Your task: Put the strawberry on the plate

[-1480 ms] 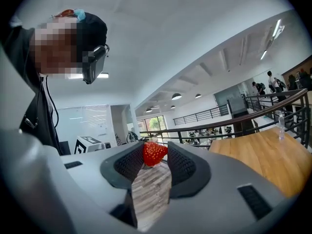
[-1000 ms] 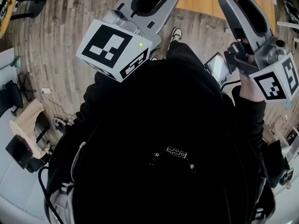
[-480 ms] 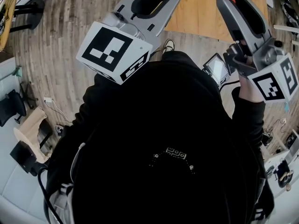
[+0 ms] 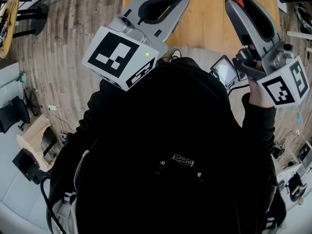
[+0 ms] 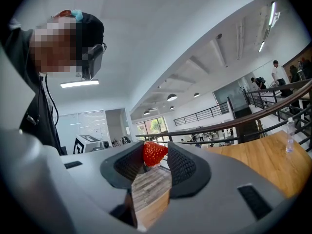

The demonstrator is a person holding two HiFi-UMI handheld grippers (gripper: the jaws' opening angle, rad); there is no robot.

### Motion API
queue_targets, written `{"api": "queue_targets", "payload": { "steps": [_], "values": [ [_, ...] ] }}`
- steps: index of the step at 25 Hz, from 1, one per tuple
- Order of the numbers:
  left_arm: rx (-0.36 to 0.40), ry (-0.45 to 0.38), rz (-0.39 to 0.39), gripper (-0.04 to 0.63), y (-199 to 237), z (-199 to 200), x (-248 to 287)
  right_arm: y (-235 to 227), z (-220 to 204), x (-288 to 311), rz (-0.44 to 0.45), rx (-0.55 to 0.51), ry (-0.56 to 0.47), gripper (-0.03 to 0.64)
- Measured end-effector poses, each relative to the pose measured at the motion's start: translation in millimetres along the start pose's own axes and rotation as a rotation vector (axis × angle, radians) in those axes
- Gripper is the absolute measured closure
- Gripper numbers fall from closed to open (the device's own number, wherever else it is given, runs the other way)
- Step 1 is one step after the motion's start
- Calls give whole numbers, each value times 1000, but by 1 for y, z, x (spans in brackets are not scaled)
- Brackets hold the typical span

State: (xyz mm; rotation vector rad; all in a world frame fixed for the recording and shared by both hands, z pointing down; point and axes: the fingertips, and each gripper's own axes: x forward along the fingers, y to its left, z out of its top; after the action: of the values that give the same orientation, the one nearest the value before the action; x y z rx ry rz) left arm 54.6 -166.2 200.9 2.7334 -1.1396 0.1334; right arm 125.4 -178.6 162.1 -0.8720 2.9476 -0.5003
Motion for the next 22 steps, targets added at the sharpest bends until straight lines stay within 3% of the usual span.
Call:
{"api": "queue_targets", "payload": {
  "steps": [6, 13, 17, 22],
  "values": [
    [1, -2, 42, 598, 25, -1, -15, 5, -4, 22, 22, 2, -4, 459],
    [13, -3, 7, 598, 60, 1, -29, 16, -2, 58, -4, -5, -20, 459],
    [24, -22, -13, 598, 81, 28, -36, 30, 19, 81, -15, -23, -21, 459],
    [14, -20, -47, 598, 113, 22, -27, 15, 17, 109, -40, -21, -25, 459]
  ]
}}
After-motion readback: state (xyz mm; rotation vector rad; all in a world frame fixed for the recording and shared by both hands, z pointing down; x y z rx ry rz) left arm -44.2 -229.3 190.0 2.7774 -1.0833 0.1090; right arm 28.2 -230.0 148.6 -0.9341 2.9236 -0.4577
